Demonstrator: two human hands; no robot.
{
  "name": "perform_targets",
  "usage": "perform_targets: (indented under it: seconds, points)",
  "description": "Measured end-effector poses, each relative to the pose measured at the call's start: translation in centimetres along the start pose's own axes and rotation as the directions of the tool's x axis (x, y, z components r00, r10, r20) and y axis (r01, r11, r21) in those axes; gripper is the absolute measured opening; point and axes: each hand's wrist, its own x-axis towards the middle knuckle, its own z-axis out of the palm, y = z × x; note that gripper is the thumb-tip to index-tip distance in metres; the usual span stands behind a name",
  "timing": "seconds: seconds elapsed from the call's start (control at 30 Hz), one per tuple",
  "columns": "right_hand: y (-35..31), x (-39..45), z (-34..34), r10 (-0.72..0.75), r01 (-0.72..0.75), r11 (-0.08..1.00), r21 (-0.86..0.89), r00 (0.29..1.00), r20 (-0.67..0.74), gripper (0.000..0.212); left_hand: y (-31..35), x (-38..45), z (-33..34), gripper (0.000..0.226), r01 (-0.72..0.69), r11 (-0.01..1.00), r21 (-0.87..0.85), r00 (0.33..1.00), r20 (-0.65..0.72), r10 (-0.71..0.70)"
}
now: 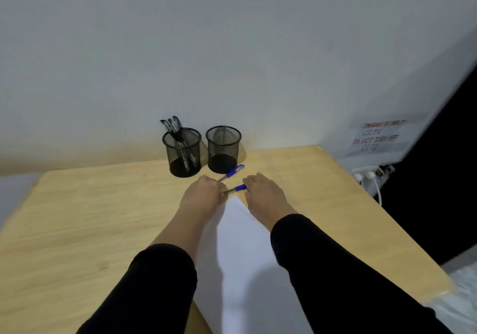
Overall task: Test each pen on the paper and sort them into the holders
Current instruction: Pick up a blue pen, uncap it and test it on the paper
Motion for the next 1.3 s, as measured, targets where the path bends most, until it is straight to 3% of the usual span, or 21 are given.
perform_targets:
  seconds: [0.23, 0.37, 0.47, 0.53, 0.6, 0.63, 0.67, 0.83, 0.93, 1.07, 1.2, 1.3]
  points:
    - [1.5, 2.2, 1.0, 0.035, -0.034, 0.997, 0.067, 0.999, -0.02, 0.022, -0.9, 0.9, 1.4, 0.026, -0.028, 0.991, -0.134, 0.996, -0.083, 0.017]
    - [2.0, 2.6, -0.6, 0.098, -0.091, 0.919, 0.384, 0.995, 0.002, 0.012, -0.9, 0.7, 1.0, 0.02, 0.027, 0.968, -0.248, 0.986, -0.154, -0.067]
    - [1.9, 2.6, -2.8, 0.203, -0.135, 0.658, 0.741, 0.979, -0.002, 0.011, -1.3, 0.2, 0.1, 0.016, 0.031, 0.918, -0.396, 0.959, -0.246, -0.139]
    - [1.0, 2.3, -4.1, 0.281, -0.145, 0.356, 0.923, 0.959, 0.042, 0.021, -1.6, -0.3, -0.7, 0.015, 0.02, 0.868, -0.496, 0.94, -0.286, -0.185]
    - [-0.4, 2.1, -5.0, 0.312, -0.129, 0.011, 0.992, 0.942, 0.119, 0.029, -1.3, -1.1, -1.6, 0.015, 0.005, 0.81, -0.586, 0.922, -0.31, -0.23]
    - [-1.2, 1.9, -5.3, 0.307, -0.122, -0.09, 0.988, 0.941, 0.144, 0.028, -1.0, -1.7, -1.9, 0.014, -0.007, 0.779, -0.627, 0.913, -0.321, -0.25]
    - [-2.0, 1.5, -5.5, 0.288, -0.129, -0.114, 0.985, 0.945, 0.157, 0.023, -0.6, -2.4, -2.1, 0.013, -0.02, 0.75, -0.661, 0.905, -0.33, -0.267]
    - [-4.4, -0.6, -6.4, 0.186, -0.132, -0.04, 0.99, 0.973, 0.137, 0.008, -0.3, -5.1, -1.9, 0.012, -0.027, 0.655, -0.755, 0.864, -0.347, -0.365]
    - [-4.9, -1.3, -6.7, 0.169, -0.128, 0.098, 0.987, 0.979, 0.11, 0.01, -0.6, -6.2, -2.7, 0.023, -0.023, 0.498, -0.867, 0.808, -0.309, -0.501]
    - [-5.4, -2.7, -6.5, -0.023, -0.101, 0.284, 0.954, 0.993, 0.112, 0.016, -0.7, -6.7, -4.1, 0.027, -0.054, 0.255, -0.965, 0.849, -0.179, -0.498]
    - [-5.4, -3.5, -6.7, -0.089, -0.125, 0.338, 0.933, 0.983, 0.164, 0.02, -0.9, -7.2, -4.3, 0.021, -0.067, 0.222, -0.973, 0.88, -0.163, -0.447]
    - [-4.5, -3.7, -7.3, -0.154, -0.207, 0.398, 0.894, 0.945, 0.287, 0.022, -1.5, -7.5, -3.6, 0.014, -0.049, 0.144, -0.988, 0.853, -0.116, -0.509]
